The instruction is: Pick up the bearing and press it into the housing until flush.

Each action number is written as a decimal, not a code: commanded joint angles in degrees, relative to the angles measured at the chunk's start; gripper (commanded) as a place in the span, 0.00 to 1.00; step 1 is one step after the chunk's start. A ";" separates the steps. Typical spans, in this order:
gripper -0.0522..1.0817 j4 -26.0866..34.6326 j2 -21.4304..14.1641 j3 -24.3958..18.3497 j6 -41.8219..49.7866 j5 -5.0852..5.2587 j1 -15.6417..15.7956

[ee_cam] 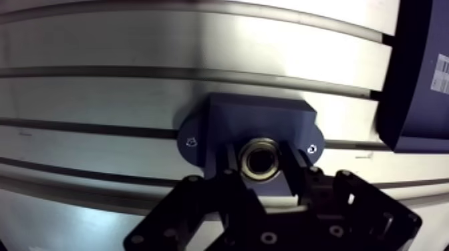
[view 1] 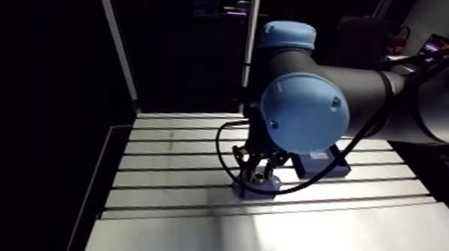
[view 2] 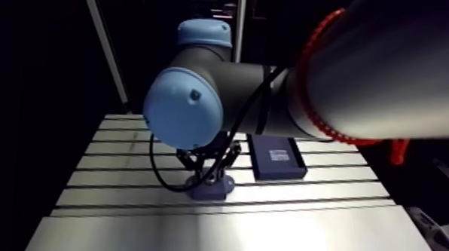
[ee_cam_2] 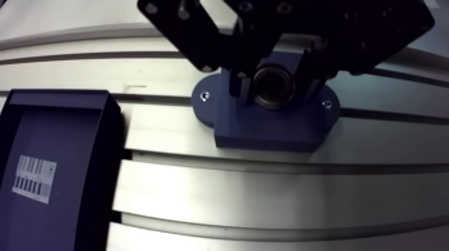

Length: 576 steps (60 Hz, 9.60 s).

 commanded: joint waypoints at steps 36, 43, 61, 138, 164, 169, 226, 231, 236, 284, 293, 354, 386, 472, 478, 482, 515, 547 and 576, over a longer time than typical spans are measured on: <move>0.66 -0.04 -0.02 0.09 0.00 0.00 0.18; 0.66 -0.04 -0.02 0.09 0.00 0.00 0.17; 0.66 -0.04 -0.09 0.27 0.00 0.00 0.17; 0.49 13.02 -3.71 -6.62 4.63 0.25 0.26; 0.87 11.48 -3.80 -4.92 4.73 1.07 0.17; 0.87 10.59 -3.80 -4.60 4.67 1.06 0.24; 0.88 4.80 -2.21 -1.14 3.95 0.97 -0.27; 0.88 4.80 -2.14 -1.14 3.95 0.97 -0.27; 0.88 4.80 -1.79 -1.14 3.95 0.97 -0.36; 0.88 4.45 -0.63 -1.49 3.60 0.88 -0.36; 0.88 4.45 -0.63 -1.42 3.60 0.88 -0.36; 0.88 4.45 -0.79 -1.23 3.78 0.88 -0.36; 0.88 4.36 -0.72 -1.32 3.60 0.88 -0.36; 0.88 2.95 -0.37 -1.05 3.43 0.88 -0.36; 0.88 3.03 -0.37 -1.05 3.43 0.88 -0.36; 0.88 3.04 -0.37 -0.98 3.43 0.88 -0.36; 0.88 3.13 -0.46 -0.28 3.43 0.79 -0.45; 0.88 2.86 -0.46 0.00 3.43 0.71 -0.53; 0.88 2.86 -0.46 0.00 2.72 0.71 -0.62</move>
